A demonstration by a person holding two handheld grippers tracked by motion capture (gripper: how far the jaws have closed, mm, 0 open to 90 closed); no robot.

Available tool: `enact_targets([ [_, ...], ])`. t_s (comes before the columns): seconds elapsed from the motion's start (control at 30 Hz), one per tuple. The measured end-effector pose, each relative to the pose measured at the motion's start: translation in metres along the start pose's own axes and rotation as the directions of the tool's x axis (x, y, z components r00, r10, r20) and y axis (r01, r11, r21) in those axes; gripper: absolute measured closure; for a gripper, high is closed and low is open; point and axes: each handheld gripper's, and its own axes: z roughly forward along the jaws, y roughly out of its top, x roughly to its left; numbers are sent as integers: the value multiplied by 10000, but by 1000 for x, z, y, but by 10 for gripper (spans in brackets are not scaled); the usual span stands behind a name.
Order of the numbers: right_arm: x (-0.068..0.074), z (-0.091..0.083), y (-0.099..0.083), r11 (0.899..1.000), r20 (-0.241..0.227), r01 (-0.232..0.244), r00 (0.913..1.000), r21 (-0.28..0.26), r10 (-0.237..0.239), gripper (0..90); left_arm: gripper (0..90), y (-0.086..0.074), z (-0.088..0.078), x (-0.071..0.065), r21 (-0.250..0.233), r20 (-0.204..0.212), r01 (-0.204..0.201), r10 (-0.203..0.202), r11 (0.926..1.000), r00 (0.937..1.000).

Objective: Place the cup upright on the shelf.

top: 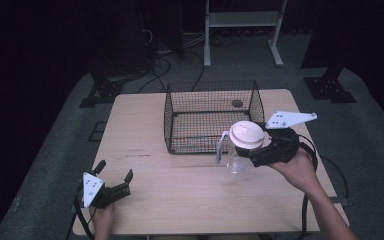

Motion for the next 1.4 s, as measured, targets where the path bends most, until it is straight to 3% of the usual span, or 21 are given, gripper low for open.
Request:
enact_targets([
  [0.63,-19,7,50,9999,-93,122,9999,-28,-122,45,9,0,0,1,-23,10,43,-43,10000,10000],
  [1.4,-45,36,93,9998,373,103,9992,196,-111,44,9,0,0,1,-50,50,107,-107,9999,9999],
])
